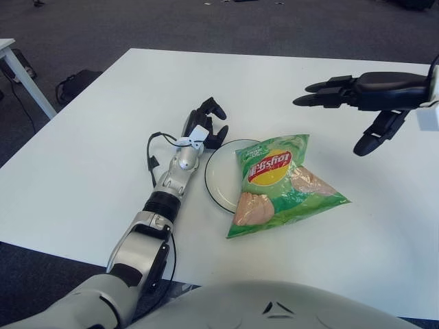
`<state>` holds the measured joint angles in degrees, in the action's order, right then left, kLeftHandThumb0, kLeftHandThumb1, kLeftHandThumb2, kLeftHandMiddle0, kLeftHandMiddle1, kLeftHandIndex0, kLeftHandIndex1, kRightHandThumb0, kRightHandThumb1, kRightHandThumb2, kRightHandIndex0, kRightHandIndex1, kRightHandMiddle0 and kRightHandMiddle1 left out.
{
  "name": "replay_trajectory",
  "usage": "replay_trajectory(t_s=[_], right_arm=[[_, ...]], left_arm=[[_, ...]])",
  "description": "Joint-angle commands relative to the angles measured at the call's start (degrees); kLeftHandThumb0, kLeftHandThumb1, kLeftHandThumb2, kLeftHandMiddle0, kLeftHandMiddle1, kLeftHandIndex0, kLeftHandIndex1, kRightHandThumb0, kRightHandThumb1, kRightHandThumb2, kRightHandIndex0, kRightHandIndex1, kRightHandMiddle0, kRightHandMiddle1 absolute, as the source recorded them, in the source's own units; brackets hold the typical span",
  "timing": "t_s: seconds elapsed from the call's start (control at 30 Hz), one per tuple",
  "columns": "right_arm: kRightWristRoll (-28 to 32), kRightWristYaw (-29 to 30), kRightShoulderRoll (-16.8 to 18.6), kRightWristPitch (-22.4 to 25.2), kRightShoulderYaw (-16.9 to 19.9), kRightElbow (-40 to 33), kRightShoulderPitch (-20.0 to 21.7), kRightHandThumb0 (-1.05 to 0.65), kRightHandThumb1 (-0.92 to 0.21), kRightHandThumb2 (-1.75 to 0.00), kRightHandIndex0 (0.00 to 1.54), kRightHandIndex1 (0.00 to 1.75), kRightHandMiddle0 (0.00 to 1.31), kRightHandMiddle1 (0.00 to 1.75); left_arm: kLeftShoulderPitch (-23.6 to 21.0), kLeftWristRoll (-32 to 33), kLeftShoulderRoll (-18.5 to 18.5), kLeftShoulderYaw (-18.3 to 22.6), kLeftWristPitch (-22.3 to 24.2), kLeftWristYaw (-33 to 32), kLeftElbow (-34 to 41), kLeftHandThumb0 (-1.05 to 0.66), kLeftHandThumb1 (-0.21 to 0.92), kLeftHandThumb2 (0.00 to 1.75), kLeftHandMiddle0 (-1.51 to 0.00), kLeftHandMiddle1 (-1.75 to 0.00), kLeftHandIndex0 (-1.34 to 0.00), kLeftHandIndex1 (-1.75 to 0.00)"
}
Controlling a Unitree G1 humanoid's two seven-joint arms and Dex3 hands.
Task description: Put the snack into the plate.
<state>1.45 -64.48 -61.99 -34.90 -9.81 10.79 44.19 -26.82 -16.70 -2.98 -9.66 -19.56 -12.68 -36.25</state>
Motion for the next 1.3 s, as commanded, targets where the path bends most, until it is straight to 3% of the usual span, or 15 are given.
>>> replay_trajectory(t_s=[0.0, 0.7, 0.77, 0.83, 0.93, 1.03, 1.27], right_arm=[[-0.09, -1.86, -0.66, 0.37, 0.84, 0.67, 1.35, -0.86, -0.64, -0.5, 0.0, 0.0, 0.0, 0.0], [-0.69, -3.33, 0.65, 1.23, 1.74, 0.22, 1.69, -0.86, -0.6, -0.55, 0.0, 0.0, 0.0, 0.0], [-1.41, 3.83, 1.18, -0.13, 7.68, -3.97, -8.26, -0.9, -0.65, -0.54, 0.0, 0.0, 0.0, 0.0], [-2.21, 6.66, 1.37, -0.13, 9.63, -6.29, -12.18, -0.99, -0.81, -0.42, 0.0, 0.0, 0.0, 0.0], [-4.6, 5.51, 2.61, 2.53, 5.23, -8.18, -10.41, -1.03, -0.87, -0.35, 0.0, 0.0, 0.0, 0.0], [-5.95, 5.11, 5.09, 4.35, 1.97, -9.48, -10.34, -0.97, -0.85, -0.31, 0.0, 0.0, 0.0, 0.0], [-4.24, 3.46, 6.66, 6.74, 0.66, -11.02, -9.28, -0.88, -0.79, -0.32, 0.0, 0.0, 0.0, 0.0]], left_arm=[[6.23, -0.29, 0.09, -1.1, 1.06, 1.29, -4.24, -0.47, 0.34, 1.29, -1.23, -1.75, -0.6, -1.75], [6.29, -0.22, -0.47, -1.28, -0.17, 2.34, -4.69, -0.47, 0.34, 1.29, -1.23, -1.75, -0.59, -1.75], [6.3, -0.31, -0.42, -1.35, -0.27, 2.17, -4.7, -0.47, 0.34, 1.29, -1.23, -1.75, -0.59, -1.75], [6.3, -0.4, -0.3, -1.46, -0.39, 1.95, -4.72, -0.47, 0.34, 1.29, -1.23, -1.75, -0.59, -1.75], [6.32, -0.21, -0.17, -1.41, -0.77, 1.88, -5.0, -0.47, 0.34, 1.29, -1.23, -1.75, -0.59, -1.75], [6.34, 0.18, 0.06, -1.29, -0.9, 2.03, -5.2, -0.47, 0.35, 1.28, -1.22, -1.75, -0.59, -1.75], [6.27, 0.19, 0.26, -1.38, -0.07, 2.23, -4.98, -0.47, 0.35, 1.28, -1.22, -1.75, -0.59, -1.75]])
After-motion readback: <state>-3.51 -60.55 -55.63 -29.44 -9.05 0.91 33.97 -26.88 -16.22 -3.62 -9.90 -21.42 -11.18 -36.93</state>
